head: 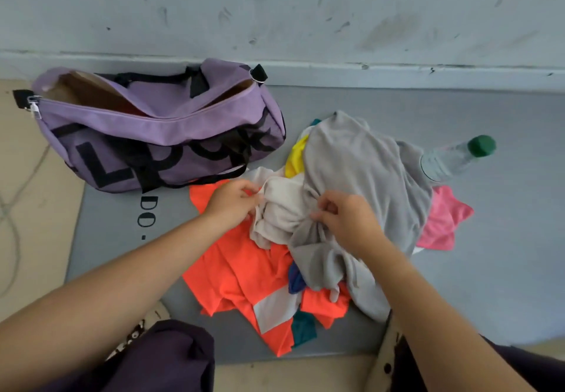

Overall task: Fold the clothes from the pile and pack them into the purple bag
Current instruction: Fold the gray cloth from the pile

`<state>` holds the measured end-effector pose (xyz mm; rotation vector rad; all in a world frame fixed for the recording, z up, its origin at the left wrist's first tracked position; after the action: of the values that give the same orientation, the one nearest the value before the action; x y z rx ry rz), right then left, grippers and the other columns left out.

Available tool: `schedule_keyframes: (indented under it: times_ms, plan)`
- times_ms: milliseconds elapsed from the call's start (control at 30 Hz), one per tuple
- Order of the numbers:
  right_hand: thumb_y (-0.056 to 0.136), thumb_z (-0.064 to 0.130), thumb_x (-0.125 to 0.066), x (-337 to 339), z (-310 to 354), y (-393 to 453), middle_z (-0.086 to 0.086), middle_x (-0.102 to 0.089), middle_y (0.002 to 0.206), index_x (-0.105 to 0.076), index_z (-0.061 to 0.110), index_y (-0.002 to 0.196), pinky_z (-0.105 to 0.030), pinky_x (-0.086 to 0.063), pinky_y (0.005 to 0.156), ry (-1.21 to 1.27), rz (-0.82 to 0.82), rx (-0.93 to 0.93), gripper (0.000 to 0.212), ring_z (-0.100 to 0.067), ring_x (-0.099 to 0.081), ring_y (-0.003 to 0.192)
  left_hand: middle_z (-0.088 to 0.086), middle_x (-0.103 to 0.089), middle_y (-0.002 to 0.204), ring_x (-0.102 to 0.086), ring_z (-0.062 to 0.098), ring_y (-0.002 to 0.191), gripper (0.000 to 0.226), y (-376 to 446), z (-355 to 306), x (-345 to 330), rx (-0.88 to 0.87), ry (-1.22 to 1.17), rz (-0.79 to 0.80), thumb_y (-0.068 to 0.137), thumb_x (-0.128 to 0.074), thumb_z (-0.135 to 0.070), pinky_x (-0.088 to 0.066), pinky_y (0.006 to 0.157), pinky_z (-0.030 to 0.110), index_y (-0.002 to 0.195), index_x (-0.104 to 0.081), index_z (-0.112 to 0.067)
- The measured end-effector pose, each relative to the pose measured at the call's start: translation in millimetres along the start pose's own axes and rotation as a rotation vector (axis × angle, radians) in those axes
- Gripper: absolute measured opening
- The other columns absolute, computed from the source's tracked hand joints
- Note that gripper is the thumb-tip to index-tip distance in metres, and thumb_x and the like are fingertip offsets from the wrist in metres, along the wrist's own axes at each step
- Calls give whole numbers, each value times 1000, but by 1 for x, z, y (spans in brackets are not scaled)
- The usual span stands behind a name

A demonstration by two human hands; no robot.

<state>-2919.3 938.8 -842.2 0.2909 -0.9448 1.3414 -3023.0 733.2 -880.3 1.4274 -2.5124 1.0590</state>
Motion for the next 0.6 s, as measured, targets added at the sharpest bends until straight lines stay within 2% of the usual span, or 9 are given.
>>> schedule_keyframes:
  times_ms: [33, 100, 167, 200, 267, 333, 433, 500, 600]
  plan:
    - [79, 18, -77, 10, 6, -2, 8, -51, 61, -63, 18, 75, -22, -38, 61, 94, -27, -2, 15, -8, -47, 58, 3, -61, 73, -58, 13, 57, 24, -4, -11, 6, -13, -14, 3, 87, -74, -21, -49, 57, 22, 106, -64, -13]
    - [79, 18, -78, 30, 29, -6, 6, -53, 73, -63, 22, 74, -17, -36, 65, 182, -62, 40, 16, -3, -49, 65, -1, -66, 90, -65, 6, 71, 38, -19, -45, 19, -65, 5, 170, 79, -79, -43, -50, 63, 17, 110, -64, -27]
    - [80, 19, -77, 52, 61, -14, 3, -59, 84, -64, 19, 76, -19, -40, 73, 237, -76, 124, 13, -6, -55, 80, -7, -70, 104, -67, 4, 89, 50, -44, -90, 30, -143, 66, 386, 67, -76, -62, -55, 75, 22, 108, -67, -36]
    - [81, 19, -76, 66, 80, -20, 0, -63, 85, -65, 15, 77, -22, -41, 76, 280, -81, 164, 13, -10, -57, 84, -11, -71, 105, -65, 1, 91, 51, -58, -113, 37, -185, 86, 428, 65, -77, -64, -54, 79, 24, 106, -69, -36]
    - [84, 17, -74, 102, 119, -38, -7, -68, 83, -65, 9, 79, -28, -43, 75, 372, -103, 233, 13, -15, -60, 81, -9, -70, 97, -60, 0, 86, 46, -92, -159, 51, -293, 99, 380, 69, -79, -58, -47, 83, 25, 101, -72, -26]
    - [85, 15, -72, 137, 152, -55, -8, -66, 78, -62, 6, 80, -30, -42, 73, 484, -113, 295, 15, -14, -58, 75, 1, -62, 86, -53, 8, 82, 31, -120, -197, 66, -388, 46, 316, 77, -75, -43, -40, 81, 29, 90, -70, -16]
    - [89, 11, -69, 198, 203, -100, -23, -58, 75, -57, 4, 83, -38, -37, 71, 602, -124, 409, 15, -22, -50, 73, 3, -55, 74, -48, 15, 73, 20, -188, -256, 96, -495, -77, 252, 80, -76, -35, -39, 71, 28, 75, -64, -20]
    - [89, 10, -69, 230, 231, -131, -18, -53, 72, -56, 8, 83, -37, -34, 67, 615, -130, 475, 14, -22, -45, 72, -4, -55, 66, -48, 8, 63, 22, -231, -286, 113, -586, -61, 196, 81, -75, -35, -41, 59, 19, 74, -63, -18]
    - [89, 11, -69, 265, 259, -170, -11, -51, 72, -55, 12, 82, -34, -32, 64, 577, -136, 550, 15, -21, -41, 70, 3, -58, 71, -48, 16, 68, 24, -285, -312, 127, -653, -8, 84, 83, -76, -35, -38, 63, 31, 81, -69, -13]
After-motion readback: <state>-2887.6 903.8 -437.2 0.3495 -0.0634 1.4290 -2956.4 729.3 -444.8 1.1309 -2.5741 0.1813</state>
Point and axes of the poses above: each hand's wrist, its own y-axis towards the middle knuckle, its own x-axis out of the back of the hand, z = x × y, the point moved 2 cm from there along y, towards the middle knuckle
